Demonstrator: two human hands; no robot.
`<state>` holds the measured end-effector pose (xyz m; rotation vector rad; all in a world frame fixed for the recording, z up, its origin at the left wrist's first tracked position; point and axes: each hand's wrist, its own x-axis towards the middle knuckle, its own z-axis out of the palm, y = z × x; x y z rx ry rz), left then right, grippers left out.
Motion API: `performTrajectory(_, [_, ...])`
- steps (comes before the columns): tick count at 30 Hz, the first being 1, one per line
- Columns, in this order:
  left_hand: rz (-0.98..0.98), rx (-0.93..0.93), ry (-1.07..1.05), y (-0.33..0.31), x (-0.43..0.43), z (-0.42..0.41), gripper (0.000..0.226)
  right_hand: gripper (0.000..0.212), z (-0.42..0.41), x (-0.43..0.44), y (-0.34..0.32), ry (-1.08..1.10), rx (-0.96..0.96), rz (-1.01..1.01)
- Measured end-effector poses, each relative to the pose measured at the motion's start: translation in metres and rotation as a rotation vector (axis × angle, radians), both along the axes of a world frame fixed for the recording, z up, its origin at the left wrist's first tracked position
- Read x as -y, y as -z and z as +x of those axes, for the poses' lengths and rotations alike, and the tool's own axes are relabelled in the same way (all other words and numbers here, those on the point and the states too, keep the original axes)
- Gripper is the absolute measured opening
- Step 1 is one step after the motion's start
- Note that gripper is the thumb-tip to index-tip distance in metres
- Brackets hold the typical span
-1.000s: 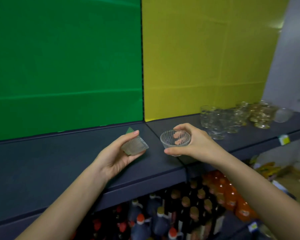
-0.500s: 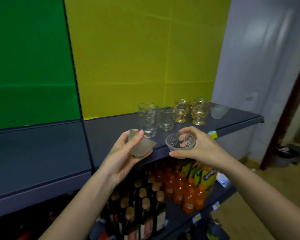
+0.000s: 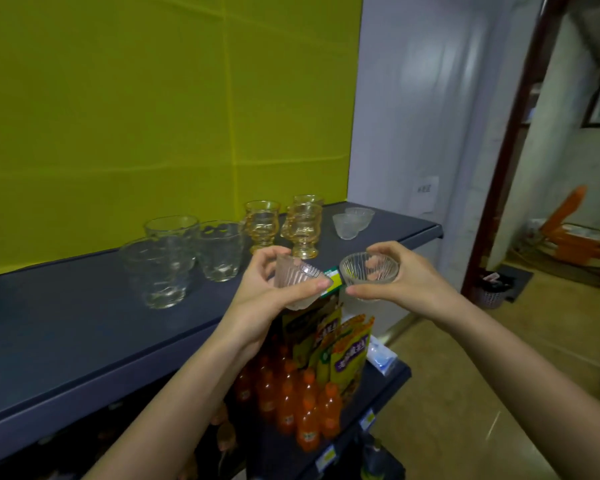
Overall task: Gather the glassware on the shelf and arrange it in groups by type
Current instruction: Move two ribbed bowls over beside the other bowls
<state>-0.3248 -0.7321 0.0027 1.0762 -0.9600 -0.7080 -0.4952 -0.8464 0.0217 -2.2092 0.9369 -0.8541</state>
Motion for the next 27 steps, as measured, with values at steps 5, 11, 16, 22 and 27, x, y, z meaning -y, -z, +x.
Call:
performTrajectory(5, [0.021, 0.102, -0.037, -0.004, 0.064, -0.014, 0.078, 0.075, -0.013, 0.065, -0.006, 0.014, -0.025, 0.003])
performTrajectory(11, [-0.012, 0.229, -0.11, -0.008, 0.129, -0.026, 0.07, 0.075, -0.02, 0.139, -0.005, 0.028, -0.019, -0.031])
performTrajectory(16, [0.005, 0.355, -0.171, -0.005, 0.168, -0.029, 0.073, 0.076, -0.019, 0.186, -0.002, 0.009, -0.006, -0.022])
performTrajectory(22, [0.051, 0.46, -0.301, 0.0, 0.206, -0.028, 0.073, 0.079, -0.009, 0.236, 0.002, -0.08, -0.003, 0.032])
performTrajectory(27, [0.141, 0.568, -0.473, 0.006, 0.23, -0.033, 0.071, 0.076, 0.003, 0.278, 0.008, -0.168, -0.017, 0.03])
